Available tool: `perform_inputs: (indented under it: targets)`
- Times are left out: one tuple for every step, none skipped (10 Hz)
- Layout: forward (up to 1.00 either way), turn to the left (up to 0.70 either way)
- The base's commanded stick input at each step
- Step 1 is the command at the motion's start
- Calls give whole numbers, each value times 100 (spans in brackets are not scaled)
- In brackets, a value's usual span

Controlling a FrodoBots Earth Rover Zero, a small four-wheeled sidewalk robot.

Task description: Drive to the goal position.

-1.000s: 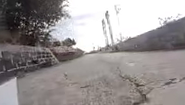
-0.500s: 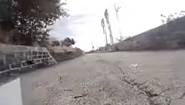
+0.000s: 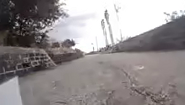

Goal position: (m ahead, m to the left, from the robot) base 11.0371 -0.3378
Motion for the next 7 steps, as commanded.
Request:
perform_inputs:
  targets:
    - [70, 0]
    - [70, 0]
    - [70, 0]
    - [70, 0]
    - [70, 0]
    - [70, 0]
    - [70, 0]
